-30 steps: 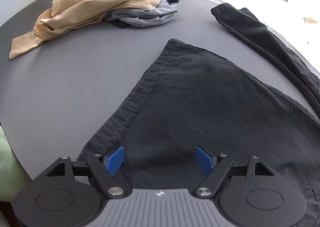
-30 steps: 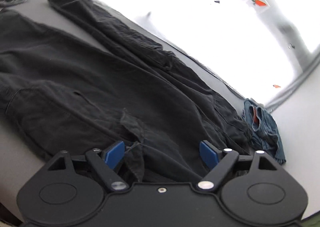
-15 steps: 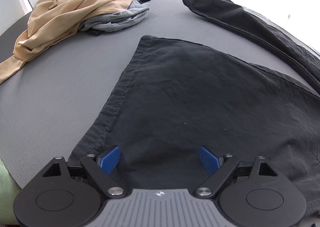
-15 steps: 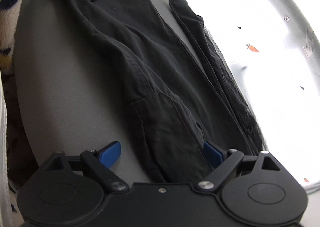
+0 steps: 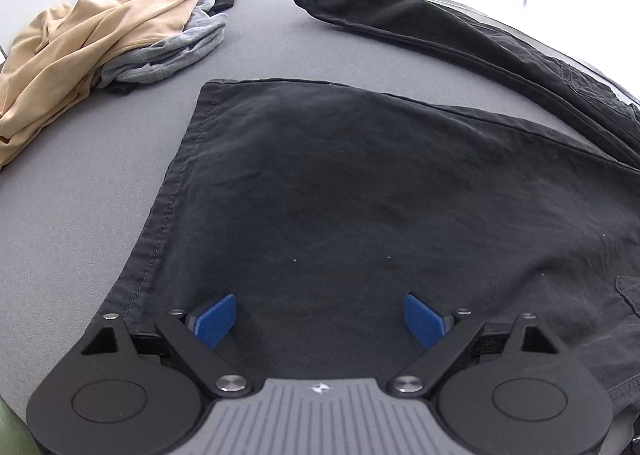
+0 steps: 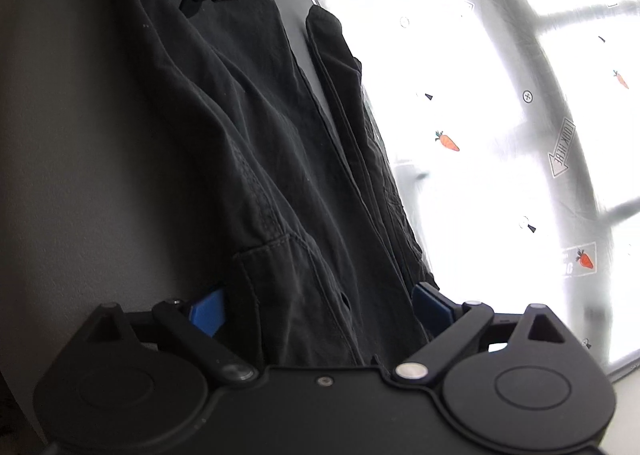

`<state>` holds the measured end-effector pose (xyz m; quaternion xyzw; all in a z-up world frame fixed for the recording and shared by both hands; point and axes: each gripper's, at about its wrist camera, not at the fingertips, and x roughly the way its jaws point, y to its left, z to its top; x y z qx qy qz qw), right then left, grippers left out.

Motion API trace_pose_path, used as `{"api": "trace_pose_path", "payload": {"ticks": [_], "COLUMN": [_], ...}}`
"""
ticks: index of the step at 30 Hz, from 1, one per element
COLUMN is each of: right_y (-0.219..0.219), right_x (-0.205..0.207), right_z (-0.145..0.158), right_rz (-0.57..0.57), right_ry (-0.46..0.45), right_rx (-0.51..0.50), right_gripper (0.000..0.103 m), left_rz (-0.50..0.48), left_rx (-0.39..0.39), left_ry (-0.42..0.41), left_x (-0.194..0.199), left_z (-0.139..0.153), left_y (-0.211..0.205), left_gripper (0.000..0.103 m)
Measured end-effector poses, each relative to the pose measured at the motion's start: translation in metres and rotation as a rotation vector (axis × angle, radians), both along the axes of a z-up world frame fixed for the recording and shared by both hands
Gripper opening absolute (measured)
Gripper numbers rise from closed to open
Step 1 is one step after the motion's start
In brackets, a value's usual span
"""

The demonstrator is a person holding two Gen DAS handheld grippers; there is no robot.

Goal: Fold clothes

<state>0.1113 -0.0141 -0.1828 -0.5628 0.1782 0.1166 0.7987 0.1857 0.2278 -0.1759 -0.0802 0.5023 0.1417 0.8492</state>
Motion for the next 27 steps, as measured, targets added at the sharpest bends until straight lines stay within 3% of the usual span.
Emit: {"api": "trace_pose_path", "payload": {"ticks": [5, 7, 10, 11, 15, 19, 22, 27], "right_y": [-0.007, -0.004, 0.000, 0.000, 0.003, -0.001, -0.021, -0.032], "right_x": [-0.006, -0.009, -0.014, -0.015, -0.019, -0.019, -0.032, -0.050], "right_z": [-0.001, -0.003, -0.004, -0.007, -0.011, -0.012, 0.001, 0.014], "right_rz": [-0.033, -0.015, 0.019, 0.032, 0.035, 0.008, 0.014, 0.012], "right_ry": [-0.042, -0.035, 0.058, 0.107, 0.119, 0.185, 0.239, 0.331], "right_rx": [-0.054, -0.073, -0.055, -0.053, -0.047, -0.029, 0.006, 0.071], "right_gripper": [0.091, 0.075, 0.051, 0.052, 0.048, 0.015, 0.010, 0.011], "left_rz": [0.000, 0.000, -0.007, -0.007, -0.003, -0.020, -0.047, -0.037], "left_rx": [0.004, 0.001, 0.001, 0.001, 0.002, 0.006, 0.008, 0.007], "left_ry": [0.003, 0.002, 0.001, 0.001, -0.001, -0.003, -0.003, -0.002], "left_x": [0.003, 0.003, 0.003, 0.003, 0.003, 0.002, 0.000, -0.009], "left_z": [-0.001, -0.002, -0.002, -0.002, -0.003, -0.003, -0.003, -0.003], "left_y": [0.003, 0.003, 0.006, 0.006, 0.005, 0.005, 0.010, 0.022], "left_gripper": [0.095, 0.096, 0.098, 0.098, 0.099, 0.100, 0.100, 0.100]}}
